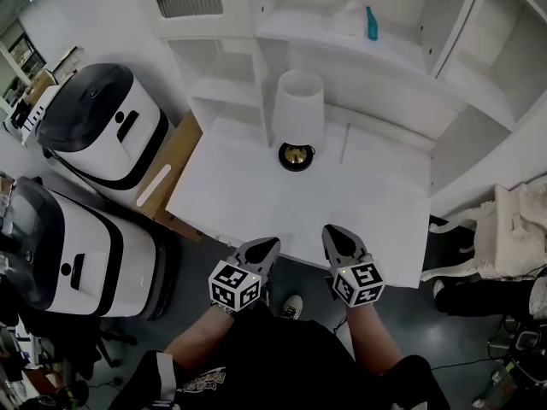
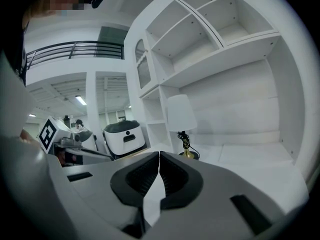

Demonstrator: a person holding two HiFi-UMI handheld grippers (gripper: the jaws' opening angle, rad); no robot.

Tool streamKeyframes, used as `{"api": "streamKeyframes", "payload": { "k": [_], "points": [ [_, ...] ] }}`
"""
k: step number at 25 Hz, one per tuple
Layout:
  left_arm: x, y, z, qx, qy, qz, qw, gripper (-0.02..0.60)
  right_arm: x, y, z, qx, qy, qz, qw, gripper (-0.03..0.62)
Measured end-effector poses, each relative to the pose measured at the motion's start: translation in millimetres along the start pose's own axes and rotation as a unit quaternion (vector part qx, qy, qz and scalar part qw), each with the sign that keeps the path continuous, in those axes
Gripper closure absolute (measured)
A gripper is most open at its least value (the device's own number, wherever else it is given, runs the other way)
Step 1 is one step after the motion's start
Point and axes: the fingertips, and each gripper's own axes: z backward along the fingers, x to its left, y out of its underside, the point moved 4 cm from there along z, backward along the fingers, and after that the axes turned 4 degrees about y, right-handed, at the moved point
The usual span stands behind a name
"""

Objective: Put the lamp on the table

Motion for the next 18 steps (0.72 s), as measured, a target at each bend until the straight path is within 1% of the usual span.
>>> {"api": "streamKeyframes", "payload": {
  "k": [4,11,18],
  "points": [
    [-6.7,7.4,8.4,0.002,-0.005,-0.001,1.0000,0.575,8.0,4.9,6.2,0.004,-0.008,0.001,1.000,0.568],
    [-11.1,6.5,18.5,-0.008,-0.020,-0.002,0.9998,0.575,26.2,3.3,15.1,0.002,-0.021,0.008,1.000,0.568],
    [-14.2,5.1,22.8,-0.005,-0.015,-0.010,0.9998,0.575,36.9,7.1,17.1,0.008,-0.032,0.013,0.999,0.568]
  ]
}}
